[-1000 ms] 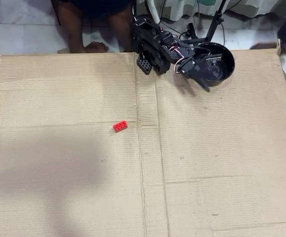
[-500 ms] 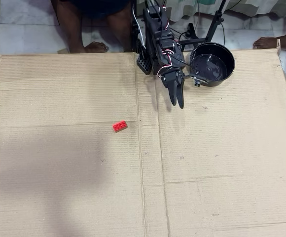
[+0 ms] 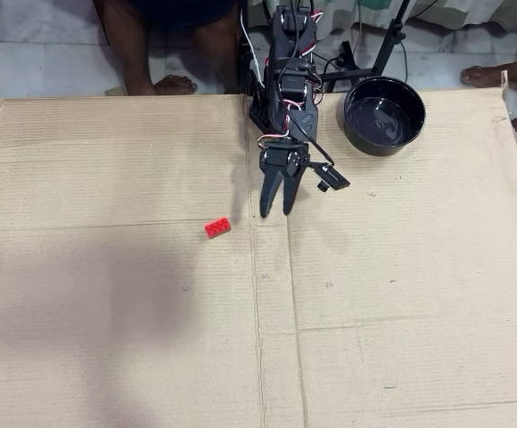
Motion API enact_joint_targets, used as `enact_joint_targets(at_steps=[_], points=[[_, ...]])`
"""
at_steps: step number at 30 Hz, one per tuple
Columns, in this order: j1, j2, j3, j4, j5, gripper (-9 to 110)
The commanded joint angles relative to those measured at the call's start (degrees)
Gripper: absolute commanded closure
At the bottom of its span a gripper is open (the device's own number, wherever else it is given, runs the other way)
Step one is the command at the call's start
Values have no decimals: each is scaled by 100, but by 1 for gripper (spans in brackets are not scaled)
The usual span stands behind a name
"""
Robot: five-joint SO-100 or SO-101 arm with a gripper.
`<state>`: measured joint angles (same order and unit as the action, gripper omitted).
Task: Grasp a lego block and put it in the bin.
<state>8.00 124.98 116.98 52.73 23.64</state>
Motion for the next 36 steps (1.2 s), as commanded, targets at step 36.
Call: enact_joint_targets(at_steps=[36], points=[[2751,-2057,-439,1969,-4755,67]])
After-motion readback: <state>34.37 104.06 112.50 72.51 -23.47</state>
